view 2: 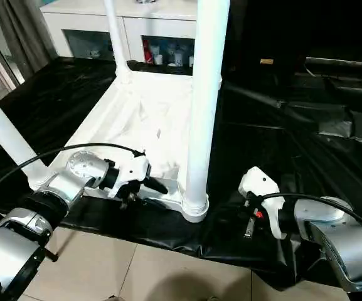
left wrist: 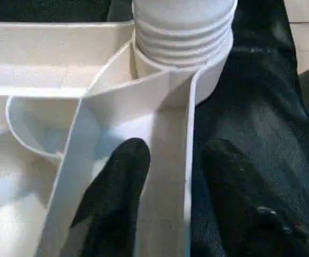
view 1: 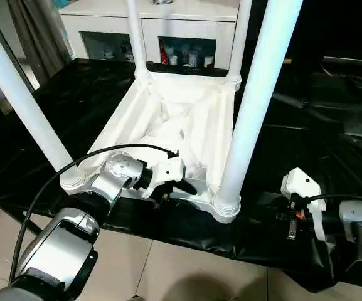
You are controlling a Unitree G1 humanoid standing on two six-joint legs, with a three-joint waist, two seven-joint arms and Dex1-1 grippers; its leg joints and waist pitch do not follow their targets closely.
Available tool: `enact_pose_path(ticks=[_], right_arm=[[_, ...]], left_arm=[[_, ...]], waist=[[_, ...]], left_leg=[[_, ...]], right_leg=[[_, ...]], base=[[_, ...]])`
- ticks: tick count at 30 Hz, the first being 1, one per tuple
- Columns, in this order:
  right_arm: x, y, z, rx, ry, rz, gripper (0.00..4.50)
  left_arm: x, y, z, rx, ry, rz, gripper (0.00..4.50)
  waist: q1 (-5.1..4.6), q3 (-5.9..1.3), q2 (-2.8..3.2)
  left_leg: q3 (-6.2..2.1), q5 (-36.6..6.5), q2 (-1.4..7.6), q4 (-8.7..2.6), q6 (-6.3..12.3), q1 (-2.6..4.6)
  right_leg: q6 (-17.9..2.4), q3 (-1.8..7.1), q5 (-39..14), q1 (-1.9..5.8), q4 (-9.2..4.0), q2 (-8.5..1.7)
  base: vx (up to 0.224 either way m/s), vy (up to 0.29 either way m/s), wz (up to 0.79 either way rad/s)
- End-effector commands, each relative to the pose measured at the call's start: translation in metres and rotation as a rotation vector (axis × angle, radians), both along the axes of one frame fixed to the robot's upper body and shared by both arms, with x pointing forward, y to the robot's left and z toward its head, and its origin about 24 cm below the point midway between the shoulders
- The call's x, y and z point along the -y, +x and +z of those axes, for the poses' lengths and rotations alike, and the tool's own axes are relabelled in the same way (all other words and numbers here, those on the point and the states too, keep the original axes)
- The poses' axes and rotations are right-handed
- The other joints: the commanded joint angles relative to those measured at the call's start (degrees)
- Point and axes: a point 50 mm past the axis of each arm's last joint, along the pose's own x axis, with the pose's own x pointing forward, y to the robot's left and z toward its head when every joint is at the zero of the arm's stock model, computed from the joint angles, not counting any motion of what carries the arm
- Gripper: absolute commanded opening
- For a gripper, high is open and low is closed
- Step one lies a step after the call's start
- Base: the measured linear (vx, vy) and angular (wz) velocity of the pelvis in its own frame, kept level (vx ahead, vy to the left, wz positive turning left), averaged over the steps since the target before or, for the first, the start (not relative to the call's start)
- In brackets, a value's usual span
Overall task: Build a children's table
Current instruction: Rotate table base
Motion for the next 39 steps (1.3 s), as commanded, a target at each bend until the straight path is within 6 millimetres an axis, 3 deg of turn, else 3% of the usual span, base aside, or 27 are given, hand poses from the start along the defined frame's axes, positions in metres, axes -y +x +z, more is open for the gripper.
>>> enact_pose_path(ticks=[1,7,13,14,18,21,24,28,29,30,31,32,33,34,35,37,38,39], right_arm=[[-0.003,-0.001,0.005,0.01,-0.009,0.016,0.0],[-0.004,-0.002,0.004,0.004,-0.01,0.02,0.0],[-0.004,-0.003,0.003,-0.003,-0.014,0.021,0.0],[-0.004,-0.003,0.003,-0.003,-0.015,0.022,0.0],[-0.003,-0.003,0.003,-0.003,-0.017,0.019,0.0],[-0.003,-0.002,0.003,0.012,-0.014,0.015,0.0],[-0.003,0.005,0.002,0.079,-0.021,-0.03,0.0],[-0.003,0.013,-0.004,0.136,-0.011,-0.115,0.0],[-0.006,0.013,-0.009,0.133,0.01,-0.13,0.0],[-0.007,0.012,-0.013,0.127,0.011,-0.126,0.0],[-0.007,0.011,-0.014,0.125,0.011,-0.125,0.0],[-0.009,0.011,-0.021,0.12,0.018,-0.137,0.0],[-0.009,0.011,-0.021,0.12,0.018,-0.137,0.0],[-0.009,0.012,-0.023,0.129,0.023,-0.151,0.0],[-0.008,0.017,-0.026,0.152,0.041,-0.193,0.0],[-0.008,0.019,-0.027,0.162,0.05,-0.209,0.0],[-0.008,0.022,-0.028,0.172,0.064,-0.228,0.0],[-0.008,0.024,-0.029,0.173,0.077,-0.239,0.0]], left_arm=[[-0.001,0.004,0.005,0.028,0.014,-0.002,1.66],[-0.003,0.005,0.004,0.025,0.011,0.008,1.22],[-0.002,0.005,0.004,0.017,0.001,0.008,0.68],[-0.002,0.005,0.004,0.017,0.001,0.007,0.42],[-0.003,0.004,0.002,0.008,0.01,0.001,0.22],[-0.003,0.004,0.003,-0.03,-0.035,0.025,0.04],[-0.008,0.003,0.002,-0.1,-0.096,0.066,0.0],[-0.019,-0.002,-0.001,-0.114,-0.114,0.117,0.0],[-0.024,-0.006,-0.005,-0.109,-0.121,0.164,0.0],[-0.027,-0.009,-0.008,-0.108,-0.116,0.187,0.0],[-0.028,-0.01,-0.009,-0.108,-0.115,0.195,0.0],[-0.034,-0.018,-0.016,-0.108,-0.093,0.239,0.0],[-0.034,-0.018,-0.016,-0.108,-0.093,0.239,0.0],[-0.035,-0.023,-0.019,-0.107,-0.087,0.259,0.0],[-0.032,-0.028,-0.023,-0.117,-0.097,0.315,0.0],[-0.03,-0.029,-0.024,-0.115,-0.105,0.336,0.0],[-0.026,-0.03,-0.024,-0.109,-0.106,0.358,0.0],[-0.023,-0.03,-0.025,-0.1,-0.108,0.363,0.0]], waist=[[0.5,-3.83,-0.92],[0.68,-3.78,-0.88],[0.86,-3.65,-0.91],[0.92,-3.62,-0.67],[1.09,-3.59,-0.81],[1.08,-3.7,-0.98],[0.98,-3.84,-0.8],[0.01,-3.75,-1.2],[-0.13,-3.84,-1.0],[-0.35,-3.72,-1.01],[-0.58,-3.73,-1.54],[-0.94,-3.71,-1.22],[-1.18,-3.64,-1.88],[-1.47,-3.43,-1.41],[-1.76,-3.44,-1.67],[-2.21,-3.31,-1.56],[-2.5,-3.2,-2.12],[-2.71,-3.11,-1.95]], left_leg=[[-0.74,-13.5,0.72,-3.34,3.11,0.05],[-0.73,-13.4,0.78,-3.35,3.09,0.07],[-0.73,-14.3,0.77,-3.43,2.84,0.19],[-0.75,-14.5,0.77,-3.43,2.78,0.24],[-0.78,-14.9,0.76,-3.51,2.62,0.3],[-0.84,-13.8,0.72,-3.49,2.73,0.05],[-0.79,-13.0,0.86,-3.46,2.73,0.0],[-0.77,-12.5,0.6,-3.49,2.98,-0.37],[-0.78,-12.6,0.79,-3.45,3.0,-0.18],[-0.87,-12.5,0.8,-3.59,3.14,-0.43],[-0.88,-12.4,0.83,-3.58,3.46,-0.42],[-0.74,-12.6,0.86,-3.52,3.61,-0.26],[-0.77,-12.7,0.96,-3.59,3.67,-0.45],[-0.77,-13.2,0.76,-3.69,3.76,-0.5],[-0.82,-13.6,0.8,-3.72,3.61,-0.55],[-0.71,-14.6,0.74,-3.66,3.32,-0.22],[-0.61,-15.0,0.5,-3.51,3.48,-0.18],[-0.64,-15.7,0.21,-3.36,3.59,-0.09]], right_leg=[[-10.8,1.63,-18.7,3.15,-5.18,-2.84],[-11.2,1.65,-18.3,3.17,-5.14,-2.96],[-10.4,1.64,-21.1,3.06,-5.46,-3.0],[-10.3,1.65,-21.4,3.02,-5.49,-3.02],[-9.5,1.64,-23.0,2.96,-5.7,-3.02],[-9.6,1.61,-21.4,3.15,-5.44,-3.02],[-11.0,1.71,-18.2,3.13,-5.04,-3.1],[-11.3,1.53,-18.9,3.15,-5.02,-3.11],[-11.2,1.61,-19.7,3.13,-4.94,-3.3],[-11.2,1.58,-19.9,3.19,-5.01,-3.29],[-10.7,1.56,-20.6,3.22,-4.92,-3.27],[-10.4,1.62,-21.5,2.92,-5.08,-3.13],[-10.3,1.63,-21.6,2.99,-5.02,-3.17],[-9.7,1.53,-23.6,2.83,-5.31,-3.01],[-9.0,1.52,-25.0,2.79,-5.22,-3.11],[-8.1,1.49,-28.0,2.32,-5.76,-3.04],[-7.3,1.48,-29.8,2.16,-6.08,-2.84],[-6.2,1.36,-32.6,1.97,-6.34,-2.81]], base=[[0.0,0.0,0.0],[0.0,0.0,0.0],[0.0,0.0,0.0],[0.0,0.0,0.0],[0.0,0.0,0.0],[0.0,0.0,0.0],[0.0,0.0,0.0],[0.0,0.0,0.0],[0.0,0.0,0.0],[0.0,0.0,0.0],[0.0,0.0,0.0],[0.0,0.0,0.0],[0.0,0.0,0.0],[0.0,0.0,0.0],[0.0,0.0,0.0],[0.0,0.0,0.0],[0.0,0.0,0.0],[0.0,0.0,0.0]])
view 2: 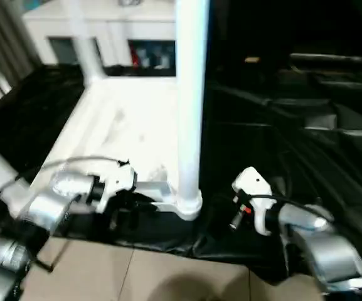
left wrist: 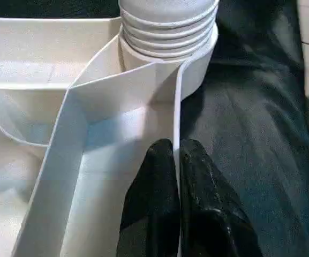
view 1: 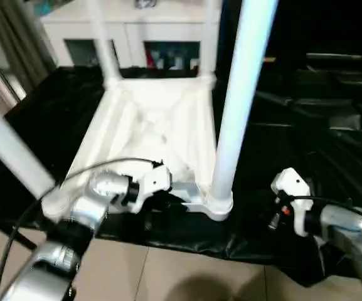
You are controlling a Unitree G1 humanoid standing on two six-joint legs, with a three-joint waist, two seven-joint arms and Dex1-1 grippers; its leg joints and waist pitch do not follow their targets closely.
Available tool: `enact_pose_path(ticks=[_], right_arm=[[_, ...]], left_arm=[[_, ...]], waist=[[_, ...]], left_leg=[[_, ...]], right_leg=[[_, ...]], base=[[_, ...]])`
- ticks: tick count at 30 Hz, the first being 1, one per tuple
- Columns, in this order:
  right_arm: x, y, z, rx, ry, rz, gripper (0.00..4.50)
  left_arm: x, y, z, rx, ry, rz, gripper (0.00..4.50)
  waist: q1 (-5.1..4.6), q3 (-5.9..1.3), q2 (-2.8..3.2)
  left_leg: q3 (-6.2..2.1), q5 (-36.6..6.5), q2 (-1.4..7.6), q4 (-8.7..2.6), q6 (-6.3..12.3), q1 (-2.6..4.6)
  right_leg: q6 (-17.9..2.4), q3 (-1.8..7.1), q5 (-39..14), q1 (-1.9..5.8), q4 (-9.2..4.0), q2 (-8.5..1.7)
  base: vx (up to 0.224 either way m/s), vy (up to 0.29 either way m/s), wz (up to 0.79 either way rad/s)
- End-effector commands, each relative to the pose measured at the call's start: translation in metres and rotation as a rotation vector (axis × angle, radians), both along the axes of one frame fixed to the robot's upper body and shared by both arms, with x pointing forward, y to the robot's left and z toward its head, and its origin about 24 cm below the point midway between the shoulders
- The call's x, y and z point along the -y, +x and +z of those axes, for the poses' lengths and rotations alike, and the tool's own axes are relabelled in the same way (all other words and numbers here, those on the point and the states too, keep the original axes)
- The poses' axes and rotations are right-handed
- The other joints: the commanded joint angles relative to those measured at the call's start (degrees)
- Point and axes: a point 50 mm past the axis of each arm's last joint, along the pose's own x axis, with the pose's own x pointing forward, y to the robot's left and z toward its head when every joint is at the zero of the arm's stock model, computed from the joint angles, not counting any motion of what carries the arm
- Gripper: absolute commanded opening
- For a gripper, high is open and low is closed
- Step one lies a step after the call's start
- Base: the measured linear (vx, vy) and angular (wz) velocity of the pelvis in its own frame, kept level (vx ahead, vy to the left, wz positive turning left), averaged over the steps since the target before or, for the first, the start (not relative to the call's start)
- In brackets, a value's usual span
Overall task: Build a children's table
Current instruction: Rotate table base, then rotate leg to tighten
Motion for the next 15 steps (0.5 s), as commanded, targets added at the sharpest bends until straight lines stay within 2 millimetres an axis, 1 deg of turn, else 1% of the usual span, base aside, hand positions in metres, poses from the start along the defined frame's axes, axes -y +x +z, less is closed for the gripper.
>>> enact_pose_path(ticks=[1,2,4,5,6,7,9,10,11,12,13,14,15], right_arm=[[0.002,0.007,0.005,0.045,0.017,-0.024,0.17],[0.001,0.007,0.005,0.046,0.03,-0.026,0.28],[-0.001,0.007,0.006,0.042,0.072,-0.015,0.35],[-0.002,0.006,0.008,0.039,0.096,-0.002,0.45],[-0.003,0.005,0.009,0.036,0.114,0.013,0.58],[-0.003,0.004,0.01,0.034,0.124,0.026,0.73],[-0.004,0.004,0.009,0.041,0.127,0.031,0.78],[-0.004,0.005,0.009,0.045,0.124,0.031,0.89],[-0.004,0.005,0.009,0.052,0.117,0.03,1.11],[-0.004,0.005,0.009,0.054,0.114,0.032,1.16],[-0.005,0.005,0.008,0.058,0.105,0.036,1.22],[-0.005,0.005,0.009,0.059,0.104,0.034,1.32],[-0.005,0.005,0.009,0.059,0.106,0.035,1.32]], left_arm=[[-0.005,-0.002,-0.011,-0.036,-0.035,0.138,0.0],[-0.005,-0.002,-0.011,-0.034,-0.028,0.149,0.0],[-0.003,-0.001,-0.011,-0.025,-0.019,0.166,0.0],[-0.001,0.0,-0.011,-0.022,-0.021,0.176,0.0],[0.001,-0.001,-0.01,-0.022,-0.029,0.17,0.0],[0.004,-0.001,-0.008,-0.018,-0.048,0.156,0.0],[0.006,-0.003,-0.006,-0.018,-0.07,0.148,0.0],[0.009,-0.004,-0.005,-0.015,-0.081,0.116,0.0],[0.011,-0.006,-0.004,-0.007,-0.077,0.073,0.0],[0.011,-0.006,-0.004,-0.009,-0.076,0.068,0.0],[0.01,-0.006,-0.005,-0.016,-0.071,0.063,0.0],[0.009,-0.006,-0.005,-0.027,-0.065,0.074,0.0],[0.008,-0.006,-0.006,-0.039,-0.064,0.081,0.0]], waist=[[0.45,-2.48,-2.92],[0.53,-2.51,-2.75],[0.36,-2.54,-2.69],[0.44,-2.63,-2.63],[0.39,-2.62,-2.72],[0.4,-2.66,-2.51],[0.4,-2.9,-2.49],[0.44,-2.94,-2.47],[0.49,-3.01,-2.38],[0.47,-3.04,-2.42],[0.59,-3.13,-2.43],[0.7,-3.21,-2.34],[0.73,-3.21,-2.39]], left_leg=[[-0.81,-15.8,0.36,-3.06,3.46,-0.26],[-0.9,-15.7,0.29,-3.02,3.44,-0.23],[-1.04,-15.7,0.1,-3.12,3.43,-0.59],[-1.07,-15.8,0.12,-3.11,3.64,-0.43],[-1.08,-15.9,0.18,-3.14,3.77,-0.46],[-1.09,-15.9,0.19,-3.22,3.9,-0.49],[-1.08,-15.0,0.35,-3.34,4.14,-0.54],[-1.09,-14.4,0.43,-3.42,4.41,-0.72],[-0.98,-14.2,0.42,-3.34,4.65,-0.55],[-0.92,-14.0,0.43,-3.31,4.73,-0.53],[-0.93,-13.3,0.45,-3.3,4.86,-0.65],[-0.84,-12.8,0.51,-3.23,5.02,-0.59],[-0.83,-12.4,0.49,-3.22,5.16,-0.66]], right_leg=[[-5.9,1.22,-33.6,1.91,-6.43,-2.76],[-5.3,1.2,-34.4,1.89,-6.43,-2.82],[-3.5,1.08,-36.0,1.97,-6.6,-2.71],[-3.0,1.1,-36.0,1.84,-6.73,-2.68],[-3.0,1.14,-35.6,1.79,-6.72,-2.64],[-3.2,1.13,-34.9,1.78,-6.72,-2.57],[-4.1,1.23,-32.2,1.95,-6.47,-2.6],[-4.7,1.26,-30.6,2.04,-6.34,-2.65],[-5.3,1.34,-29.4,1.88,-6.32,-2.57],[-5.6,1.41,-28.8,1.89,-6.24,-2.55],[-6.2,1.47,-27.4,2.08,-5.98,-2.64],[-6.8,1.53,-25.9,2.08,-5.84,-2.66],[-7.0,1.53,-25.3,2.18,-5.75,-2.66]], base=[[0.0,0.0,0.0],[0.0,0.0,0.0],[0.0,0.0,0.0],[0.0,0.0,0.0],[0.0,0.0,0.0],[0.0,0.0,0.0],[0.0,0.0,0.0],[0.0,0.0,0.0],[0.0,0.0,0.0],[0.0,0.0,0.0],[0.0,0.0,0.0],[0.0,0.0,0.0],[0.0,0.0,0.0]])
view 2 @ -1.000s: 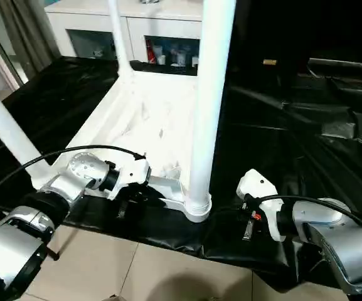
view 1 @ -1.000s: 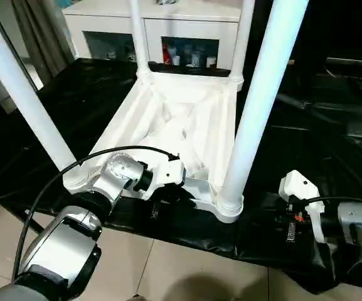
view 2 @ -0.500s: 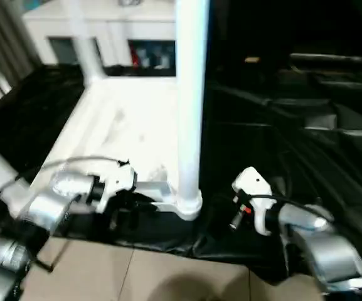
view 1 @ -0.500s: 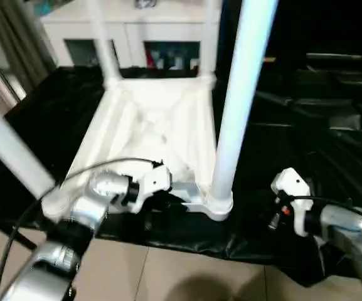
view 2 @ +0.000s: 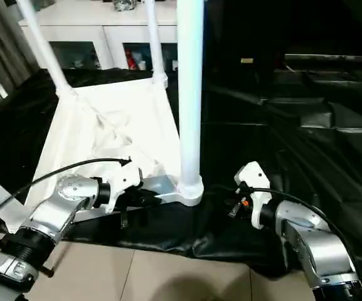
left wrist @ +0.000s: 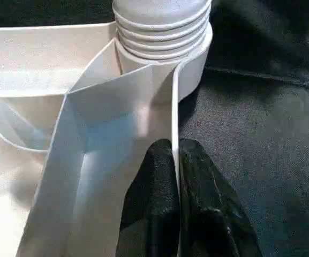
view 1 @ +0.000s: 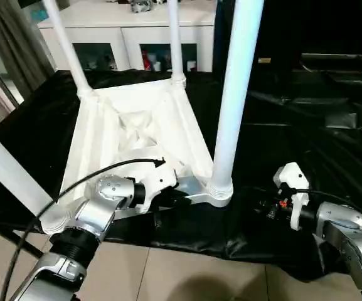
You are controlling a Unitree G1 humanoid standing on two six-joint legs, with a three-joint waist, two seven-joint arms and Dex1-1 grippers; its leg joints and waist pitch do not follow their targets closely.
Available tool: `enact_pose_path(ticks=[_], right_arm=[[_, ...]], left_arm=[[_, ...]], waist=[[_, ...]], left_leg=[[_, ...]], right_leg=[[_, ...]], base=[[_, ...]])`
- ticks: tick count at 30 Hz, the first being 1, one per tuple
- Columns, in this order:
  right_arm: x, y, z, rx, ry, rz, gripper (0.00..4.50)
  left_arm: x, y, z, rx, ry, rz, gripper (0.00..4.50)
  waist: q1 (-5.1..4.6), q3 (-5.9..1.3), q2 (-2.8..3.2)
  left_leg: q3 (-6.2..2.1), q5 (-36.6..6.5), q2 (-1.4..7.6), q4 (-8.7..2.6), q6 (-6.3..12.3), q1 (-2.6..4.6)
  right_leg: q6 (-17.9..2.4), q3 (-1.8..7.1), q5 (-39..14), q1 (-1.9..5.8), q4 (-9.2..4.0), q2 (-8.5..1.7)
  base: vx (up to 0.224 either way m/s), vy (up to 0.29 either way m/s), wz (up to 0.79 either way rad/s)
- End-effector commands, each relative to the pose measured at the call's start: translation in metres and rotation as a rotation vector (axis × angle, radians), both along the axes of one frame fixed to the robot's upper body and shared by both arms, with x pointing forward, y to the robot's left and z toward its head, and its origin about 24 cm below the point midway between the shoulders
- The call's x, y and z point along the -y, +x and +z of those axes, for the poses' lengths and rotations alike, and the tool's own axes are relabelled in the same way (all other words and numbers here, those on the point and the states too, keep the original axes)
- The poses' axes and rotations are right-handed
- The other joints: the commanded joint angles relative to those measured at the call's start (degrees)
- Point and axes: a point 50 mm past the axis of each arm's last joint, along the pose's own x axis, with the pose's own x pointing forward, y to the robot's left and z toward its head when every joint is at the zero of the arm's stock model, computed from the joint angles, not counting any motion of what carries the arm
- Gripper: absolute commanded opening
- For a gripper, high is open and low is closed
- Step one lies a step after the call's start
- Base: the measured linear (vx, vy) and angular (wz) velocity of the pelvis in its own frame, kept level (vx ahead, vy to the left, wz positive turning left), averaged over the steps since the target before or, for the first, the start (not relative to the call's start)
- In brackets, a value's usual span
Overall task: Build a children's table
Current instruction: Rotate leg to tighten
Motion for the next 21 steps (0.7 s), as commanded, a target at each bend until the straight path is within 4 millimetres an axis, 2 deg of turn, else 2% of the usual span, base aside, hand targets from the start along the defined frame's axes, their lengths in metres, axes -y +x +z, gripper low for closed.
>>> enact_pose_path(ticks=[1,3,7,8,11,14,21], right_arm=[[-0.0032,0.0006,0.003,0.024,-0.005,0.015,1.58],[-0.0035,0.0005,0.0028,0.026,-0.005,0.014,1.66],[-0.0041,-0.0003,0.0026,0.029,-0.003,0.017,2.06],[-0.0042,-0.0007,0.0024,0.032,-0.012,0.021,2.11],[-0.004,-0.0011,0.002,0.033,-0.016,0.023,2.43],[-0.0044,-0.0021,0.002,0.033,-0.015,0.027,2.65],[-0.0051,-0.0011,0.0033,0.041,-0.019,0.031,3.23]], left_arm=[[-0.0022,-0.0045,-0.0072,-0.059,-0.045,0.028,0.29],[-0.0038,-0.0037,-0.0064,-0.061,-0.04,0.038,0.58],[-0.0066,-0.0014,-0.003,-0.034,-0.027,0.043,0.66],[-0.008,-0.0004,-0.0022,-0.027,-0.015,0.043,0.66],[-0.0094,0.0003,-0.0014,-0.027,-0.007,0.04,0.66],[-0.0114,-0.0003,-0.0008,-0.029,0.005,0.036,0.66],[-0.0116,-0.0005,-0.0031,-0.032,0.035,0.024,0.66]], waist=[[0.68,-3.13,-2.25],[0.82,-3.09,-2.23],[1.02,-2.93,-2.05],[1.16,-3.03,-1.85],[1.27,-3.14,-1.94],[1.47,-3.1,-2.0],[1.49,-3.01,-2.09]], left_leg=[[-0.65,-11.7,0.68,-3.17,4.99,-0.49],[-0.65,-11.6,0.64,-3.18,5.04,-0.55],[-0.67,-13.4,0.75,-3.3,4.42,-0.31],[-0.68,-13.6,0.84,-3.35,4.12,-0.19],[-0.75,-13.9,1.02,-3.54,3.59,-0.13],[-0.68,-14.1,0.97,-3.52,3.59,-0.15],[-0.75,-14.5,0.99,-3.61,3.26,-0.13]], right_leg=[[-7.6,1.5,-24.2,2.28,-5.36,-2.65],[-7.8,1.46,-24.1,2.38,-5.3,-2.69],[-7.5,1.37,-26.7,2.1,-5.67,-2.66],[-7.4,1.45,-26.5,2.04,-5.68,-2.66],[-8.6,1.53,-22.2,2.21,-5.29,-2.58],[-9.7,1.61,-20.4,2.38,-5.09,-2.67],[-8.8,1.59,-23.0,2.34,-5.32,-2.75]], base=[[0.0,0.0,0.0],[0.0,0.0,0.0],[0.0,0.0,0.0],[0.0,0.0,0.0],[0.0,0.0,0.0],[0.0,0.0,0.0],[0.0,0.0,0.0]])
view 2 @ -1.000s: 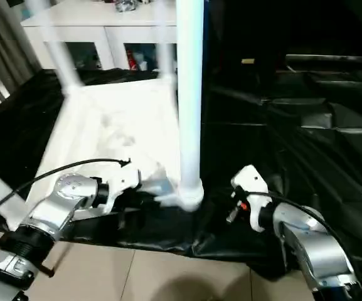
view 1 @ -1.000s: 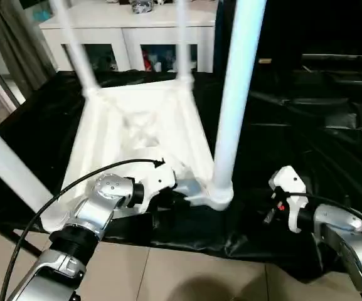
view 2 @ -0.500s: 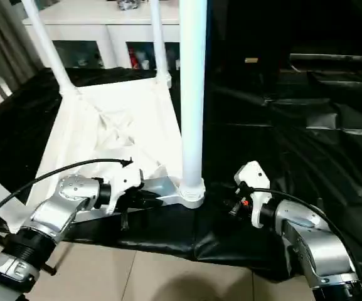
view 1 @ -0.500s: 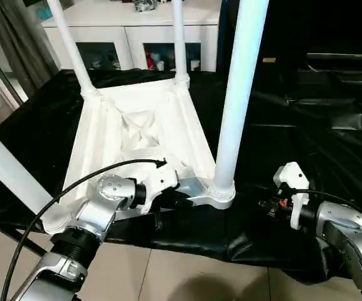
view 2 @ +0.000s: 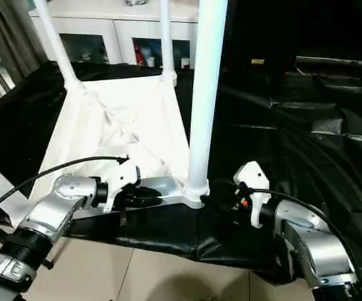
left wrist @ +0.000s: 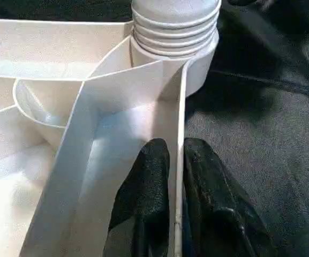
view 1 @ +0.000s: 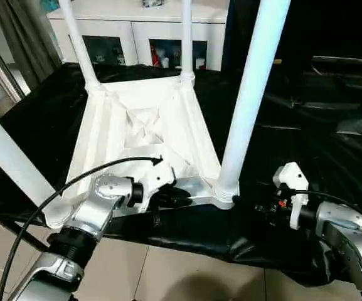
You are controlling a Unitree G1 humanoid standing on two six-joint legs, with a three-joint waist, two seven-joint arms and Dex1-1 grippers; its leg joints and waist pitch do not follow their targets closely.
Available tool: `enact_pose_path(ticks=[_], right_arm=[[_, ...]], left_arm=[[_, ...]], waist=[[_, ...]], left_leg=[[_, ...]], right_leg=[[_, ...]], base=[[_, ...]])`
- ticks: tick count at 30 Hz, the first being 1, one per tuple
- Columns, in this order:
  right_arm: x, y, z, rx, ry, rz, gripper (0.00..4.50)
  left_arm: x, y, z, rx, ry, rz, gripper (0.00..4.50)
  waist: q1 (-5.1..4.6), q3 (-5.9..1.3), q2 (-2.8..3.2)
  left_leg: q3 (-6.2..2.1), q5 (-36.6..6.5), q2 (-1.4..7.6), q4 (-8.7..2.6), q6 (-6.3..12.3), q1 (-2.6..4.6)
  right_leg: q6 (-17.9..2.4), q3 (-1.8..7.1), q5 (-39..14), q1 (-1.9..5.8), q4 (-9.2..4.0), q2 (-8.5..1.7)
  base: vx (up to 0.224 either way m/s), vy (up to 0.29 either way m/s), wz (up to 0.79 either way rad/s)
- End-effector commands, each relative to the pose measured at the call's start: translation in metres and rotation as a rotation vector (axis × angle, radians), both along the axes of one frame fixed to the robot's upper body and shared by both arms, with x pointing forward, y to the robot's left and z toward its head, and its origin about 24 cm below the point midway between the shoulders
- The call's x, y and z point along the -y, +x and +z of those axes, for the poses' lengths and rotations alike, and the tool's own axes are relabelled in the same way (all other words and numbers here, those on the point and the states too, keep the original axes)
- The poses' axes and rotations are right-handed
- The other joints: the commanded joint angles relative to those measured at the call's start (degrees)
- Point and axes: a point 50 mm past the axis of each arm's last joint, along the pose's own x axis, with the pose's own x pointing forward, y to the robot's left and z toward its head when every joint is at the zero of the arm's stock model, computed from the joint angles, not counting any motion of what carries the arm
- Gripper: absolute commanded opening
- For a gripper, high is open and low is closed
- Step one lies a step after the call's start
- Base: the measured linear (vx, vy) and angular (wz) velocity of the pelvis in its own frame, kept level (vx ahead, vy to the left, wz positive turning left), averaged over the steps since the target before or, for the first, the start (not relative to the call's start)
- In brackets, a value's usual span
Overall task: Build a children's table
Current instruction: Rotate leg to tighten
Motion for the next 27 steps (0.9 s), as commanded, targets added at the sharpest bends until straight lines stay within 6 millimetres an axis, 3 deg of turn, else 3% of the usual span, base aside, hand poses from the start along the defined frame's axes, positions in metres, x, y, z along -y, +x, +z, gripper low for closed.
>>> enact_pose_path(ticks=[1,6,8,15,24,27], right_arm=[[-0.004,-0.001,0.003,0.025,-0.015,0.024,3.43],[-0.005,0.001,0.005,0.036,-0.017,0.025,3.77],[-0.007,0.001,0.007,0.033,-0.005,0.036,3.88],[-0.009,0.01,0.006,0.078,-0.032,-0.005,4.44],[-0.022,0.016,0.002,0.05,-0.024,0.014,4.44],[-0.022,0.019,0.0,0.057,-0.034,0.013,4.17]], left_arm=[[-0.005,-0.001,-0.008,-0.014,0.062,0.006,0.37],[-0.002,0.003,-0.009,-0.004,0.073,0.024,0.12],[0.0,0.003,-0.01,-0.015,0.071,0.014,0.0],[0.001,0.002,-0.011,-0.035,0.058,-0.007,0.0],[0.002,0.001,-0.015,-0.048,0.054,-0.023,0.0],[0.002,0.001,-0.016,-0.046,0.055,-0.022,0.0]], waist=[[0.19,-2.94,-1.41],[0.29,-2.88,-1.46],[0.17,-2.87,-1.51],[0.13,-2.89,-1.53],[0.12,-2.86,-1.51],[0.14,-2.85,-1.63]], left_leg=[[-0.73,-14.4,0.95,-3.7,3.22,-0.09],[-0.66,-15.1,0.86,-3.63,3.01,0.14],[-0.78,-15.0,0.86,-3.74,2.97,-0.09],[-0.75,-14.9,0.91,-3.71,2.79,-0.06],[-0.71,-14.7,0.88,-3.76,2.88,-0.05],[-0.71,-15.0,0.9,-3.77,2.68,0.03]], right_leg=[[-8.8,1.63,-22.9,2.37,-5.24,-2.71],[-8.3,1.67,-24.5,2.2,-5.49,-2.75],[-8.2,1.63,-24.2,2.38,-5.4,-2.72],[-8.0,1.65,-25.2,2.13,-5.49,-2.86],[-8.8,1.67,-23.9,2.27,-5.32,-2.79],[-8.3,1.71,-24.9,2.2,-5.39,-2.81]], base=[[0.0,0.0,0.0],[0.0,0.0,0.0],[0.0,0.0,0.0],[0.0,0.0,0.0],[0.0,0.0,0.0],[0.0,0.0,0.0]])
